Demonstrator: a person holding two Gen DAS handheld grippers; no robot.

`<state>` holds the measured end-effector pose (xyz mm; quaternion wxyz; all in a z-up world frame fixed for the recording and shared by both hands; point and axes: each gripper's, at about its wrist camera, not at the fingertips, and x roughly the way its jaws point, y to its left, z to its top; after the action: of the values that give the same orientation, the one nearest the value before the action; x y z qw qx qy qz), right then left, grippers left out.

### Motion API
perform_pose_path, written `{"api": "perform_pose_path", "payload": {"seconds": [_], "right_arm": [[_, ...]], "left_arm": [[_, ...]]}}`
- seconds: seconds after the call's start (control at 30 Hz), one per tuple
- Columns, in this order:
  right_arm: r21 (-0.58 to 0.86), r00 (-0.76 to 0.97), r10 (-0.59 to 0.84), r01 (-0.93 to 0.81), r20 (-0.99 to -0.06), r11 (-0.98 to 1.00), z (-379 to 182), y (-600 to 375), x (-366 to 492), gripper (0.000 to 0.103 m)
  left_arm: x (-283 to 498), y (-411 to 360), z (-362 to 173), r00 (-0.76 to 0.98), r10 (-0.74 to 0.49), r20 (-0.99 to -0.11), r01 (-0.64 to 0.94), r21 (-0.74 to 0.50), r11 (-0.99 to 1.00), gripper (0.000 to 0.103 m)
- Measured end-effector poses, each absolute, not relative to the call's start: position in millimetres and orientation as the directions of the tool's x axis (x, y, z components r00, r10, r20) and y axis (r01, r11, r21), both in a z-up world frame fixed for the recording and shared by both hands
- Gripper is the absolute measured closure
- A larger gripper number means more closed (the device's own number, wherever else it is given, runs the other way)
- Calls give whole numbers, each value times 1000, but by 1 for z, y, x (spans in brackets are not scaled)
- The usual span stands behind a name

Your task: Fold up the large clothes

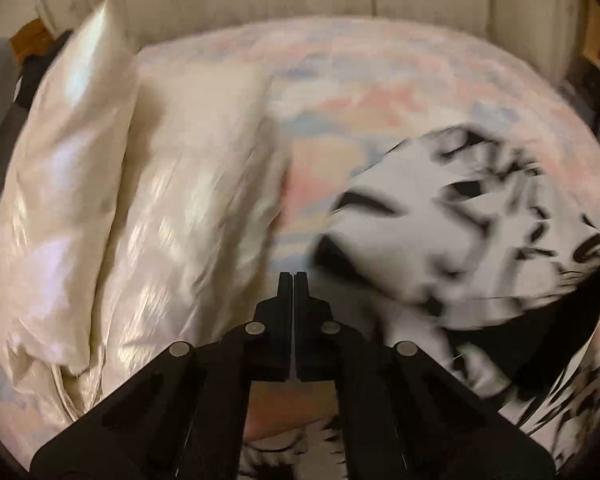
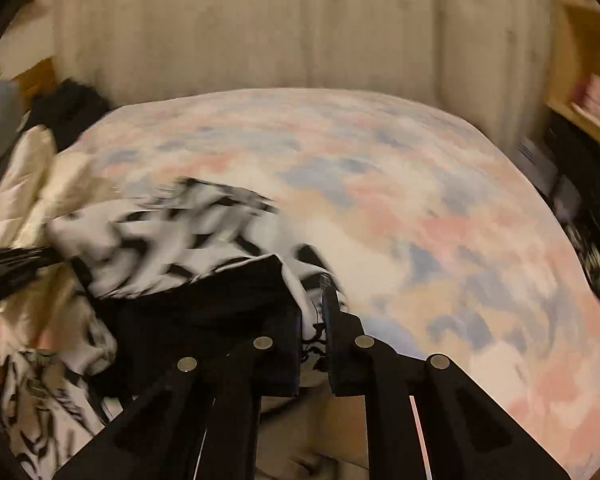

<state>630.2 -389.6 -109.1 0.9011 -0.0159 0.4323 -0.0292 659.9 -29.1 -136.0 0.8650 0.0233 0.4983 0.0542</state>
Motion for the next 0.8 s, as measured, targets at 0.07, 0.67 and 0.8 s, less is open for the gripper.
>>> {"api": "perform_pose_path", "payload": {"seconds": [0.07, 0.67, 0.8], "right_arm": [[-74, 558, -91, 52, -825, 996, -135, -403, 626, 94], [76, 680, 105, -72, -726, 995, -74, -358, 561, 48], [-62, 627, 95, -224, -773, 973, -92, -298, 582, 48]], "left_arm": [[658, -19, -151, 460, 137, -877, -81, 112, 990, 103], [635, -25, -153, 466, -59, -883, 46, -42, 998, 103], [631, -40, -145, 457, -82, -885, 63, -60, 996, 103]]}}
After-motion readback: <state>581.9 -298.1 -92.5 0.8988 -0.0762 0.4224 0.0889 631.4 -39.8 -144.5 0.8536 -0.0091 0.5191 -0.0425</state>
